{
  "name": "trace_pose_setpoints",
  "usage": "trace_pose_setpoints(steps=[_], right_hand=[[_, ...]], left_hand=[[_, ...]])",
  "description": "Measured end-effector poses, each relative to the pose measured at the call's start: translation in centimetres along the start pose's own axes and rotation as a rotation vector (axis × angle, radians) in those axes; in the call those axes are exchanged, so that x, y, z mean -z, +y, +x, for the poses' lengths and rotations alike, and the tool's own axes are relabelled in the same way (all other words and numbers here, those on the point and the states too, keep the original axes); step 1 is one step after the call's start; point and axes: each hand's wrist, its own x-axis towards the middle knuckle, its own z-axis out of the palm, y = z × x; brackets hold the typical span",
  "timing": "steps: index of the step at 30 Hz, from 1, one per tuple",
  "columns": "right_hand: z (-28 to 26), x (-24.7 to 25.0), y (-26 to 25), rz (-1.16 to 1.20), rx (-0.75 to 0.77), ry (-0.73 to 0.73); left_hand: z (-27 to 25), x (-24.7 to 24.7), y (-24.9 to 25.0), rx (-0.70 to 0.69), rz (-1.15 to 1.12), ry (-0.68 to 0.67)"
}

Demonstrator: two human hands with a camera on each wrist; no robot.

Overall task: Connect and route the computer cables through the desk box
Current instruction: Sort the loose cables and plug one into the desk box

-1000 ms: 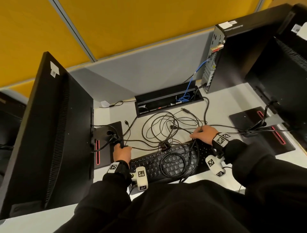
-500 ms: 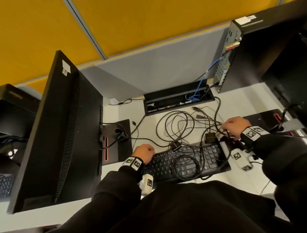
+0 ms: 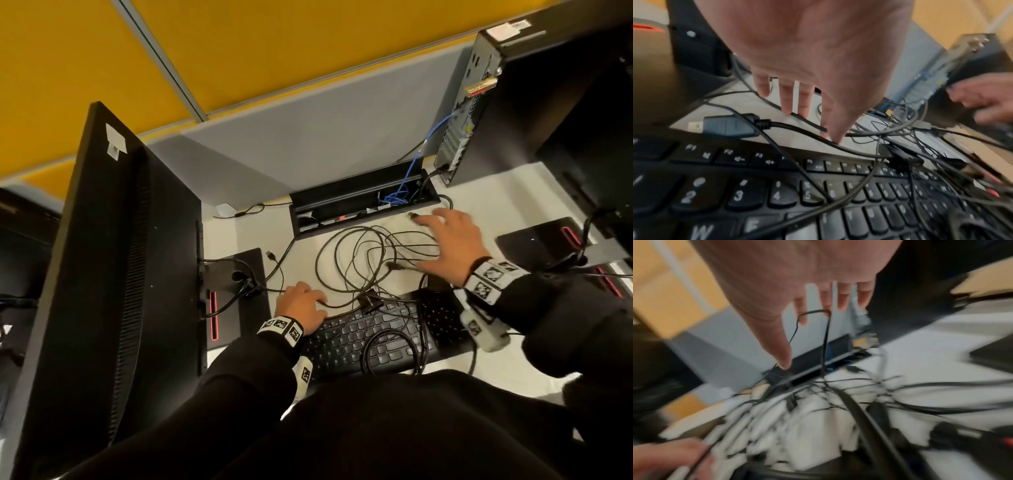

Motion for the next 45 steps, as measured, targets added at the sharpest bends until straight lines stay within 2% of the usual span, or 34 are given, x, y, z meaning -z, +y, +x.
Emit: trace_pose_setpoints(steps=[2, 3, 7, 9, 11, 12, 13, 15, 17, 19, 21, 23, 25, 27, 29, 31, 32, 34, 36, 38, 42, 44, 45], right_hand=[[0.6, 0.0, -3.9, -0.017, 0.14, 0.029], [0.9, 0.0, -5.7, -0.063, 0.178, 0.042], [1.8, -0.7, -9.9, -0.256, 0.323, 0.087], [2.3, -0.9, -9.8, -0.292, 0.462, 0.005], [2.9, -1.2, -8.8, -0.242, 0.544, -0.196], [3.2, -1.5, -8.1, -0.199, 0.553, -0.253], [3.5, -1.6, -7.5, -0.134, 0.546, -0.25], [4.0, -1.5, -6.1, 0.085, 0.48, -0.15], [4.5, -0.7, -4.9, 0.313, 0.371, -0.093], [4.6, 1.0, -3.9, 0.436, 0.293, -0.11], [4.7, 3.2, -3.4, 0.384, 0.358, -0.164], [4.6, 5.4, -3.5, 0.24, 0.492, -0.267], [4.5, 6.7, -3.6, 0.135, 0.55, -0.389], [4.6, 7.5, -3.4, 0.081, 0.474, -0.506], [4.8, 7.8, -2.5, 0.132, 0.322, -0.589], [5.0, 8.0, -1.7, 0.16, 0.267, -0.581], [5.2, 8.0, -1.3, 0.121, 0.299, -0.508], [5.3, 8.0, -1.1, -0.016, 0.422, -0.218], [4.9, 8.9, -2.4, 0.044, 0.488, -0.008], [4.4, 10.2, -4.5, 0.125, 0.573, 0.03], [3.8, 12.1, -7.6, 0.068, 0.691, 0.03], [3.6, 12.9, -8.1, 0.136, 0.692, 0.026], [3.6, 13.3, -8.0, 0.169, 0.676, 0.034]], left_hand=[[-0.1, 0.6, 0.3, -0.034, 0.096, 0.003], [-0.2, 1.0, 0.6, -0.049, 0.057, -0.009], [-2.4, 3.4, 2.6, -0.112, -0.389, 0.016], [-4.1, 4.6, 3.6, -0.161, -0.593, 0.04], [-5.5, 6.0, 4.2, -0.24, -0.753, 0.059], [-6.0, 6.7, 4.2, -0.275, -0.811, 0.082], [-6.4, 7.6, 4.1, -0.305, -0.851, 0.119], [-6.8, 8.9, 3.3, -0.319, -0.937, 0.197], [-6.5, 9.6, 1.9, -0.28, -1.103, 0.271], [-6.1, 9.8, 0.4, -0.223, -1.317, 0.325], [-5.8, 9.6, -0.6, -0.206, -1.527, 0.361], [-5.4, 9.3, -0.7, -0.221, -1.707, 0.355], [-5.2, 9.0, -0.6, -0.246, -1.822, 0.329], [-5.1, 8.8, -0.8, -0.262, -1.935, 0.307], [-5.3, 8.7, -1.4, -0.242, -2.031, 0.286], [-5.5, 8.6, -2.1, -0.174, -1.94, 0.294], [-5.5, 8.6, -2.3, -0.144, -1.797, 0.306], [-5.8, 8.9, -2.2, -0.124, -1.478, 0.317], [-6.3, 10.1, -1.0, -0.167, -1.268, 0.311], [-7.0, 12.0, 1.3, -0.27, -1.13, 0.288], [-8.8, 16.7, 7.8, -0.473, -1.094, 0.182], [-9.7, 18.6, 10.0, -0.525, -0.905, 0.216], [-10.0, 19.4, 10.3, -0.532, -0.806, 0.287]])
